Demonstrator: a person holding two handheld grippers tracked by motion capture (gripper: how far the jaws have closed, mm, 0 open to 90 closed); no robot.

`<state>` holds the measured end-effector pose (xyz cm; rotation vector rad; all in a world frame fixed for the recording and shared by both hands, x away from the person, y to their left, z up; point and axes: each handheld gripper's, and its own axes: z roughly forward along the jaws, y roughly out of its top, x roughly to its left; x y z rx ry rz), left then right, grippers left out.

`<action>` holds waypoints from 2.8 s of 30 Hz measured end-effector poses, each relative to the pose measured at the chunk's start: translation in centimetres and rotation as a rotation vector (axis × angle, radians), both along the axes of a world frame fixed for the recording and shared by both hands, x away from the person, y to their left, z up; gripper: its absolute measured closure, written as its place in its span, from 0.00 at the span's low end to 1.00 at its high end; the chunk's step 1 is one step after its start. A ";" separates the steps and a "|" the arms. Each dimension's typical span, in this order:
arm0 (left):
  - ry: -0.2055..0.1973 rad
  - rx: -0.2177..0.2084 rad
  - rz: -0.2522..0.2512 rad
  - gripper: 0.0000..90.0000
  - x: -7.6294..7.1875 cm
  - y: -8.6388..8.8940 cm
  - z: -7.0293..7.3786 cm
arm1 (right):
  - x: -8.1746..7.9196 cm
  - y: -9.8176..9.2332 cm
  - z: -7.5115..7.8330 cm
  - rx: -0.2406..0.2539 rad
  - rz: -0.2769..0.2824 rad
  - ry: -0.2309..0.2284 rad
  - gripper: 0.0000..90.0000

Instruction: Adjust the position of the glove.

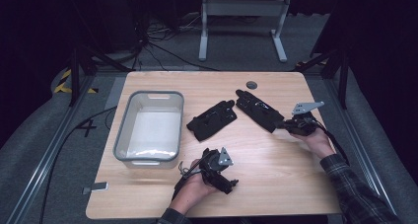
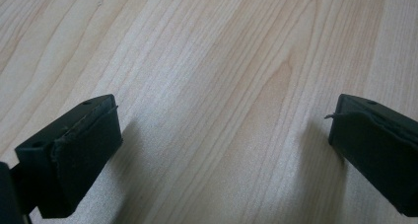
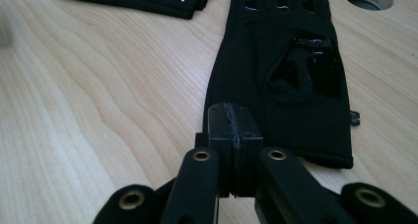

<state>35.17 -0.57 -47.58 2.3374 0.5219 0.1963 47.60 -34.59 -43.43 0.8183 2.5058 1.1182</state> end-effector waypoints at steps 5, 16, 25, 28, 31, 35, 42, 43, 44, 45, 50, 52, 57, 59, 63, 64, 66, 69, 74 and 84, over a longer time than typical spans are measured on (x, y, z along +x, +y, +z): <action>0.000 0.000 0.000 0.00 0.0 0.0 0.0 | 1.0 0.4 -0.5 -0.006 -0.007 0.004 1.00; 0.000 0.000 0.000 0.00 0.0 0.0 0.0 | 2.0 0.7 -2.0 -0.035 -0.016 0.036 1.00; 0.000 0.000 -0.001 0.00 0.0 0.0 0.0 | 1.5 0.7 -1.8 -0.058 -0.005 0.046 1.00; 0.000 0.000 0.000 0.00 0.0 0.0 0.0 | 1.1 0.7 -1.7 -0.068 0.009 0.053 1.00; 0.000 0.000 0.000 0.00 0.0 0.0 0.0 | 0.6 0.7 -1.7 -0.081 0.023 0.055 1.00; 0.000 0.000 0.000 0.00 0.0 0.0 0.0 | -0.1 0.2 -1.6 -0.074 0.034 0.069 1.00; 0.000 0.000 0.000 0.00 0.0 0.0 0.0 | -1.8 -0.2 -1.6 -0.077 0.052 0.086 1.00; 0.000 0.000 0.000 0.00 0.0 0.0 0.0 | -2.1 -0.3 -1.5 -0.078 0.055 0.088 1.00; 0.000 0.000 0.000 0.00 0.0 0.0 0.0 | -2.4 -0.4 -1.5 -0.080 0.057 0.090 1.00; 0.000 0.000 0.000 0.00 0.0 0.0 0.0 | -2.6 -0.4 -1.5 -0.082 0.060 0.091 1.00; 0.000 0.000 0.000 0.00 0.0 0.0 0.0 | -4.1 -0.9 -1.4 -0.088 0.069 0.099 1.00; 0.000 0.000 0.000 0.00 0.0 0.0 0.0 | -4.7 -1.0 -1.5 -0.087 0.077 0.103 1.00; 0.000 0.000 0.000 0.00 0.0 0.0 0.0 | -6.1 -1.2 -1.5 -0.083 0.097 0.109 1.00; 0.000 0.000 0.000 0.00 0.0 0.0 0.0 | -6.7 -1.3 -1.5 -0.085 0.103 0.111 1.00; 0.000 0.000 0.000 0.00 0.0 0.0 0.0 | -8.0 -1.4 -1.5 -0.083 0.117 0.112 1.00; 0.000 0.000 0.000 0.00 0.0 0.0 0.0 | -8.3 -1.4 -1.5 -0.082 0.120 0.114 1.00; 0.000 0.000 0.000 0.00 0.0 0.0 0.0 | -8.9 -1.4 -1.5 -0.081 0.124 0.117 1.00; 0.000 0.000 0.000 0.00 0.0 0.0 0.0 | -9.9 -1.5 -1.5 -0.081 0.137 0.122 1.00; 0.000 0.000 0.000 0.00 0.0 0.0 0.0 | -11.7 -1.6 -1.5 -0.084 0.160 0.127 1.00; 0.002 -0.002 0.000 0.00 0.0 0.0 0.0 | -13.8 -1.5 -1.2 -0.077 0.188 0.110 1.00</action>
